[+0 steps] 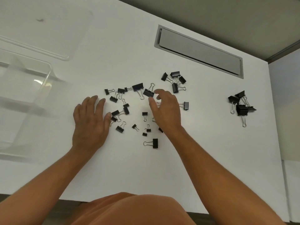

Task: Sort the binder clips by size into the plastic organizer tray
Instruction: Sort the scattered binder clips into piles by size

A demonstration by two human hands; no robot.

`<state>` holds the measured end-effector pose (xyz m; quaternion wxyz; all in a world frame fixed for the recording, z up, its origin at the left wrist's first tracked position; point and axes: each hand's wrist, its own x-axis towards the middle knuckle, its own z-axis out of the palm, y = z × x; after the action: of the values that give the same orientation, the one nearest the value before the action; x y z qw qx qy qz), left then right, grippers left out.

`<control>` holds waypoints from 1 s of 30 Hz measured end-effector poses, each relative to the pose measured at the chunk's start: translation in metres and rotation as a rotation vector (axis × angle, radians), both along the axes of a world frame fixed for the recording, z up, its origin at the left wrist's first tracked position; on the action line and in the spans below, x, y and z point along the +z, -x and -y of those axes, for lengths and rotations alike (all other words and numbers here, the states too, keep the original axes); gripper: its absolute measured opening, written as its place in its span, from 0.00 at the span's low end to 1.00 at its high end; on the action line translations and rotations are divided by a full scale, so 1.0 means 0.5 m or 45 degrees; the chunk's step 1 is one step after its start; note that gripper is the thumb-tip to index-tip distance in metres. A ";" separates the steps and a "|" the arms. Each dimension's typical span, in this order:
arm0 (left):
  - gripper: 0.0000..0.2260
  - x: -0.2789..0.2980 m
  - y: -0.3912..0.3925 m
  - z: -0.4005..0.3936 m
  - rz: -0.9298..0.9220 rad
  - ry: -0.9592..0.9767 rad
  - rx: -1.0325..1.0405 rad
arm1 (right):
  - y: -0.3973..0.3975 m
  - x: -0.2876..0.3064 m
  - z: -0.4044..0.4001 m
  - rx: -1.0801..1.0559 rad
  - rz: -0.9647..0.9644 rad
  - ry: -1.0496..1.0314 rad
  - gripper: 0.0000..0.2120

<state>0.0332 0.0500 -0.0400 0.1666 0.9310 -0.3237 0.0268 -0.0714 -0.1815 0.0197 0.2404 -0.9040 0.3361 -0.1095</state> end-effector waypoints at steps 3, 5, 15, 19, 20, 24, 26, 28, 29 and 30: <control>0.24 -0.003 -0.003 0.002 -0.012 -0.033 0.031 | -0.082 -0.008 0.030 0.014 -0.311 0.040 0.24; 0.24 -0.003 -0.001 0.001 -0.003 -0.030 0.026 | -0.110 -0.019 0.040 -0.006 -0.363 0.054 0.23; 0.23 0.001 -0.001 0.002 0.031 -0.049 0.033 | -0.051 0.039 0.068 -0.178 -0.050 -0.222 0.18; 0.24 0.001 -0.001 0.003 0.034 -0.055 0.029 | 0.083 0.057 0.029 -0.106 0.093 -0.187 0.17; 0.24 0.001 -0.001 0.003 0.040 -0.055 0.027 | 0.116 0.046 0.015 -0.071 0.070 -0.177 0.16; 0.24 0.002 -0.001 0.003 0.055 -0.057 0.019 | 0.200 -0.013 -0.030 0.000 -0.058 -0.154 0.17; 0.25 0.002 0.000 0.003 0.046 -0.065 0.022 | 0.207 -0.023 -0.035 -0.008 -0.043 -0.156 0.18; 0.26 0.003 -0.002 0.003 0.030 -0.064 0.024 | 0.202 -0.022 -0.035 -0.010 -0.025 -0.148 0.20; 0.26 0.003 -0.002 0.003 0.027 -0.061 0.023 | 0.196 -0.018 -0.035 -0.017 -0.006 -0.134 0.20; 0.26 0.004 -0.003 0.003 0.028 -0.060 0.022 | 0.188 -0.011 -0.036 -0.032 0.021 -0.111 0.21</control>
<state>0.0344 0.0487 -0.0382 0.1410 0.9371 -0.3178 0.0308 -0.1657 -0.1635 0.0144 0.2809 -0.8875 0.3498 -0.1052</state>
